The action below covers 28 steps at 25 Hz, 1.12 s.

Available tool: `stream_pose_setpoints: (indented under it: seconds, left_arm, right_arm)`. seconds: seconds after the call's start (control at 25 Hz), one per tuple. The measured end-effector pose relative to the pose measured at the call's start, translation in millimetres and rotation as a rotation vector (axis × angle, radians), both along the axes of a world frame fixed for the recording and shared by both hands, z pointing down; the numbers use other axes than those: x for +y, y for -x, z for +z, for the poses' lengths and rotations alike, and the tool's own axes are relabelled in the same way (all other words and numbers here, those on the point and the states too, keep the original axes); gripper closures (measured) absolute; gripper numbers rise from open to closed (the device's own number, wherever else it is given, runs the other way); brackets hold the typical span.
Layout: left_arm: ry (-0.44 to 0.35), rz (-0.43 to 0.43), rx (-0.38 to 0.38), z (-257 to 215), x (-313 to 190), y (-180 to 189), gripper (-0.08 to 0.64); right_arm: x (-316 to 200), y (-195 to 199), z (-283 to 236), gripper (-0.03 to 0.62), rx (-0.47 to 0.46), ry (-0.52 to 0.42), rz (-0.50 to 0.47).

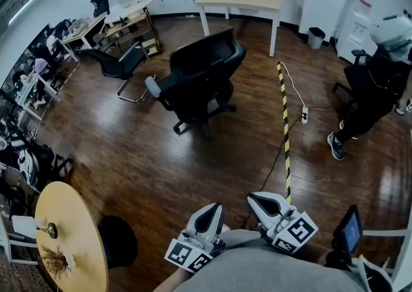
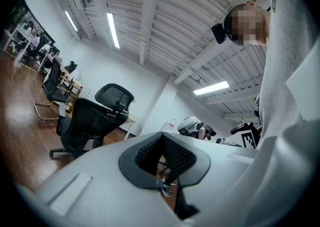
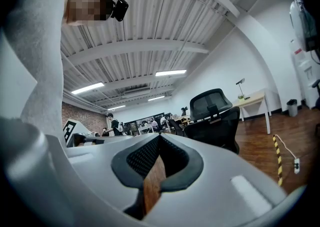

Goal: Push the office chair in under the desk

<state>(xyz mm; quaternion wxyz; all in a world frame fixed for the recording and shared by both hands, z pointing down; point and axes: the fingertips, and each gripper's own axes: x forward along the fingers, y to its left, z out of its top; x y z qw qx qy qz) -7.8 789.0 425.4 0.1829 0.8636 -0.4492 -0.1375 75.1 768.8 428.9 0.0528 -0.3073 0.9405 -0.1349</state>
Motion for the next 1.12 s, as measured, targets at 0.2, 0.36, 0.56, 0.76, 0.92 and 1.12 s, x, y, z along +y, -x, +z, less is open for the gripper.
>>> stream_pose_setpoints:
  seconds: [0.2,0.36,0.56,0.76,0.92,1.12]
  left_arm:
    - [0.031,0.044,0.02,14.4,8.2,26.1,0.548]
    - [0.039,0.066,0.03,15.6,2.6,36.6,0.548]
    - [0.055,0.081,0.023,20.7,-17.9,38.7,0.548]
    - [0.038,0.041,-0.002,23.0,-76.4,49.5,0.548]
    - [0.024,0.016,-0.031,18.3,-138.2,47.6,0.548]
    - [0.023,0.006,-0.065,3.2,-207.3,33.0,0.548]
  right_arm:
    - [16.4,31.1,9.6,0.588,0.02,0.002,0.025]
    - [13.0,40.2,9.8,0.588,0.038,0.015,0.049]
    - [-8.6,48.1,12.7,0.588,0.034,0.024,0.05]
    - [-69.6,50.6,17.1,0.588,0.005,0.009,0.043]
    - [-132.8,51.2,12.2,0.588,-0.011,-0.004,0.015]
    - [-206.5,39.8,-5.5,0.588,-0.031,-0.013,-0.01]
